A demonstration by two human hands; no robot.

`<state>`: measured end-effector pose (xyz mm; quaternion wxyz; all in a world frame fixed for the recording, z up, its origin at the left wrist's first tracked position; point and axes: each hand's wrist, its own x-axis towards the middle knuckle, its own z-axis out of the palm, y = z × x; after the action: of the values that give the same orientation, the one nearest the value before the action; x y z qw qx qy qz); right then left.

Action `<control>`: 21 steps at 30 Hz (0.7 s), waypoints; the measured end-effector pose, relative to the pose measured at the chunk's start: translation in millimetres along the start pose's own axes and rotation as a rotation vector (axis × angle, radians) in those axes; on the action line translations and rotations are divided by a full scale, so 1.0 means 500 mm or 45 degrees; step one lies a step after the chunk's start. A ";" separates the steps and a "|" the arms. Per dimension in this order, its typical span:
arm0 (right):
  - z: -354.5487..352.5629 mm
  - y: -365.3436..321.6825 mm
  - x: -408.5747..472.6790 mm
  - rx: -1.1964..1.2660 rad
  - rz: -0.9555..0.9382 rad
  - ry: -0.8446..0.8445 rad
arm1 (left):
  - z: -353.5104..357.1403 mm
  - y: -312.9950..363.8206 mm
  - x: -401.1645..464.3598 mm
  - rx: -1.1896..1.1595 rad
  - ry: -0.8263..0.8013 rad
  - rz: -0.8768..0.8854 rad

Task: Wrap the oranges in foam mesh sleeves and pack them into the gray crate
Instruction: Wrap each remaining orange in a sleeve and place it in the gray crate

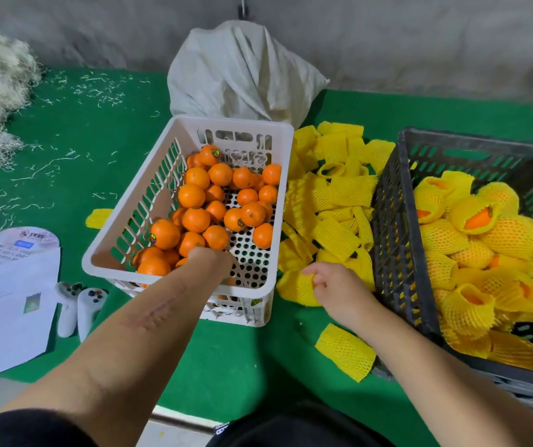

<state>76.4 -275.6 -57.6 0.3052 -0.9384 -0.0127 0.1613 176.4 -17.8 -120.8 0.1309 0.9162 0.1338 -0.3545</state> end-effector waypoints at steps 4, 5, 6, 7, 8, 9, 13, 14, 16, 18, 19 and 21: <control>-0.077 -0.033 -0.024 -0.362 -0.211 0.240 | -0.039 0.012 -0.052 0.031 0.078 0.174; -0.091 -0.042 -0.027 -0.360 -0.261 0.307 | -0.049 0.014 -0.060 -0.011 0.132 0.236; -0.105 -0.048 -0.023 -0.348 -0.293 0.381 | -0.062 0.014 -0.071 -0.130 0.174 0.267; -0.118 -0.049 -0.011 -0.335 -0.307 0.457 | -0.073 0.019 -0.082 -0.299 0.241 0.305; -0.131 -0.047 0.003 -0.323 -0.304 0.522 | -0.083 0.025 -0.094 -0.403 0.335 0.334; -0.141 -0.042 0.018 -0.284 -0.272 0.570 | -0.090 0.036 -0.106 -0.503 0.458 0.370; -0.133 -0.021 0.059 0.558 0.060 0.496 | -0.065 0.098 -0.171 -0.892 0.786 0.685; -0.124 -0.020 0.063 0.713 0.107 0.469 | -0.050 0.115 -0.189 -0.955 0.741 0.788; -0.112 -0.017 0.072 0.703 0.046 0.459 | -0.020 0.145 -0.220 -1.194 0.441 0.940; -0.112 -0.017 0.078 0.552 0.019 0.449 | -0.001 0.166 -0.232 -1.381 0.161 1.009; -0.113 -0.016 0.080 0.507 0.035 0.453 | 0.000 0.172 -0.233 -1.382 0.130 1.024; -0.116 -0.009 0.082 0.481 0.054 0.509 | -0.009 0.177 -0.231 -1.448 0.074 1.026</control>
<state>133.6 -299.7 -23.1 0.4680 -0.8781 0.0977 -0.0213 126.7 -115.9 -25.5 0.7080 0.6928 -0.0483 -0.1284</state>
